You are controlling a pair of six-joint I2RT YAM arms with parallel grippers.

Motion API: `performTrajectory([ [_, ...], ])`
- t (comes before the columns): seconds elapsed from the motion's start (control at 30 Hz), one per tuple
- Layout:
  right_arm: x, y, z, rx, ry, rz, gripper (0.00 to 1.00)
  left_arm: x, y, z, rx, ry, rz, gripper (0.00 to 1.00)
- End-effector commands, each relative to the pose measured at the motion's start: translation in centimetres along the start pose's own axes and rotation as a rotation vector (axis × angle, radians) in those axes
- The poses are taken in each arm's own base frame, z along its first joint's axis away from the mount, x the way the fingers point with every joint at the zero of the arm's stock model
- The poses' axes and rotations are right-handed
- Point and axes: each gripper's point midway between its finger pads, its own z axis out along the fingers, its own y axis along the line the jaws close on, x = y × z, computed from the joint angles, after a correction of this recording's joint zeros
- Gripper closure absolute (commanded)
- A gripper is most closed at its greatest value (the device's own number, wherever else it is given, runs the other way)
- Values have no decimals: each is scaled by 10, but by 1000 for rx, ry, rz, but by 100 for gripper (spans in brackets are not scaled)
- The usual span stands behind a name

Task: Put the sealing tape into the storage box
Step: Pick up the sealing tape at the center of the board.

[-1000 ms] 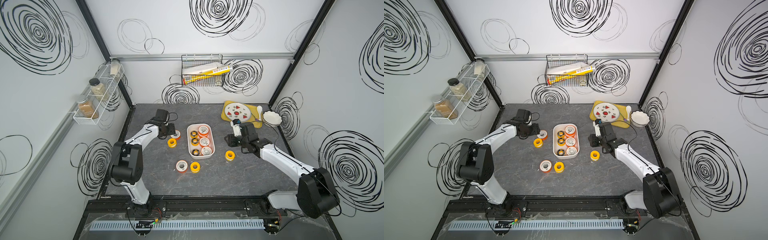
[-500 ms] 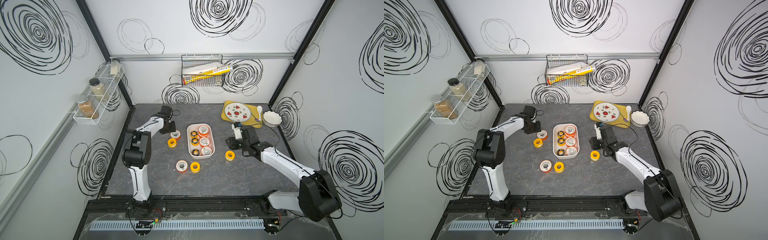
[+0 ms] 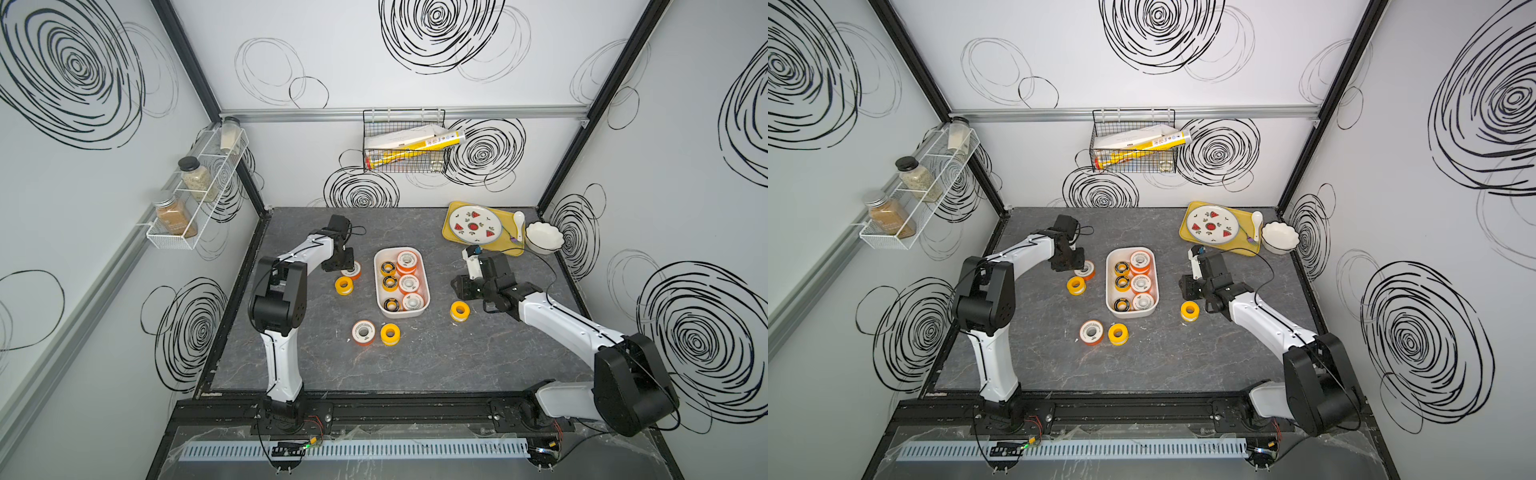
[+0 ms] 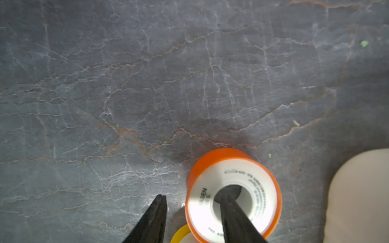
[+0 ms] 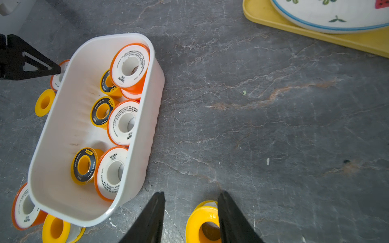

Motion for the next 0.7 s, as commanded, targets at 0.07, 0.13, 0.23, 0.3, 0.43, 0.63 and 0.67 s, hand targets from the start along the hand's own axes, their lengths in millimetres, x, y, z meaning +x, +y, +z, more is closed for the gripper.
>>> performTrajectory([
  [0.07,-3,0,3,5,-2,-15,53,11,-4,13,-23,38,41,51],
  [0.13,-3,0,4,5,-2,-16,53,11,-1,15,-41,43,35,51],
  [0.23,-3,0,5,4,3,-17,53,12,-1,18,-40,50,32,52],
  [0.3,-2,0,7,2,9,-17,53,14,-2,20,-33,59,32,52],
  [0.43,-1,2,8,-6,16,-17,53,20,-4,29,-20,87,31,54],
  [0.63,3,4,10,-22,30,-12,53,23,-3,37,-25,106,29,61],
  [0.67,4,6,11,-34,34,-11,53,22,-2,35,-28,100,28,63],
])
